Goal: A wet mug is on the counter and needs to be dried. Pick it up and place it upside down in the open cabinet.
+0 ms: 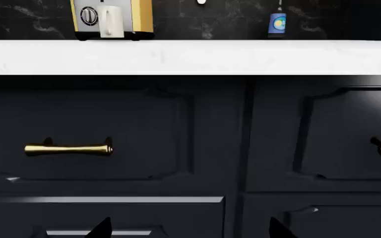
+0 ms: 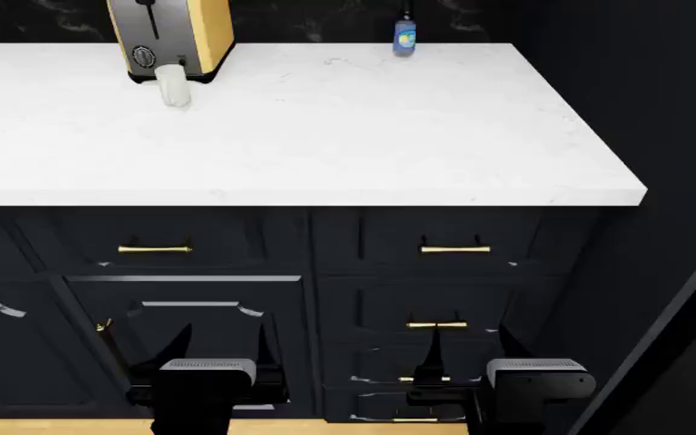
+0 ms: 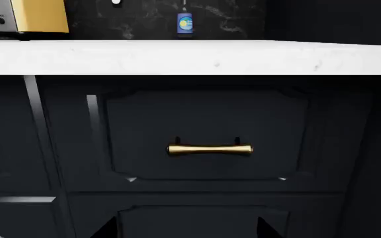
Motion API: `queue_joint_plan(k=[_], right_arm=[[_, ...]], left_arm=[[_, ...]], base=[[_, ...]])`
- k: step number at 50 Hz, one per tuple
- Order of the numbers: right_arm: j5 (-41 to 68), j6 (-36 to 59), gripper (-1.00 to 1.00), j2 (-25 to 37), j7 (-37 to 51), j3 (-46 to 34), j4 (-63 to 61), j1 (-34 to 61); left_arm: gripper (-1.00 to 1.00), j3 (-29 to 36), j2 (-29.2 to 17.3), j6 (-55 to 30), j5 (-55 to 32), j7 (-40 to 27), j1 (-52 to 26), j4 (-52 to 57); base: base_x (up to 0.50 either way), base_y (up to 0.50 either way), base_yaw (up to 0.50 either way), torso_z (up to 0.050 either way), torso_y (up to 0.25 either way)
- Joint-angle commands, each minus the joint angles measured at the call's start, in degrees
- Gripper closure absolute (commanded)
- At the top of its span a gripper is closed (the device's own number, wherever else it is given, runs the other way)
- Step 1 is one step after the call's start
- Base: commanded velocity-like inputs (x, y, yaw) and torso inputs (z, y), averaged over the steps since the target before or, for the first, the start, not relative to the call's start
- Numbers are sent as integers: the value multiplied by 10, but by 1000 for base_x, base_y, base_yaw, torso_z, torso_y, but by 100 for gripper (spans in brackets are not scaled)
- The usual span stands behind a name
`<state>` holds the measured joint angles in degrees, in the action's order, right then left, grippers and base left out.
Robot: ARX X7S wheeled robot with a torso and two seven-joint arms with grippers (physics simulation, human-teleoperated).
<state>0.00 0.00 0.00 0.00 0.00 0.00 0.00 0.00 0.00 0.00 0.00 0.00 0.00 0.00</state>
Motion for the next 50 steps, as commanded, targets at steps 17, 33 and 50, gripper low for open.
queue_joint_plan(k=[17,33,50], right_arm=[[20,26,-100,33,31,-47,-13,1],[44,23,-100,45,38,-59,-18,-4],[121,662,-100,268,-73,-71,-112,609]], left_arm=[[-100,34,-32,-18,-44,-31,-6,0],[-100,49,-45,-24,-63,-40,1,12],[-100,35,-114,-398,-161,-18,-800,-336]], base=[[27,441,0,0,0],[32,500,0,0,0],[4,59,0,0,0]])
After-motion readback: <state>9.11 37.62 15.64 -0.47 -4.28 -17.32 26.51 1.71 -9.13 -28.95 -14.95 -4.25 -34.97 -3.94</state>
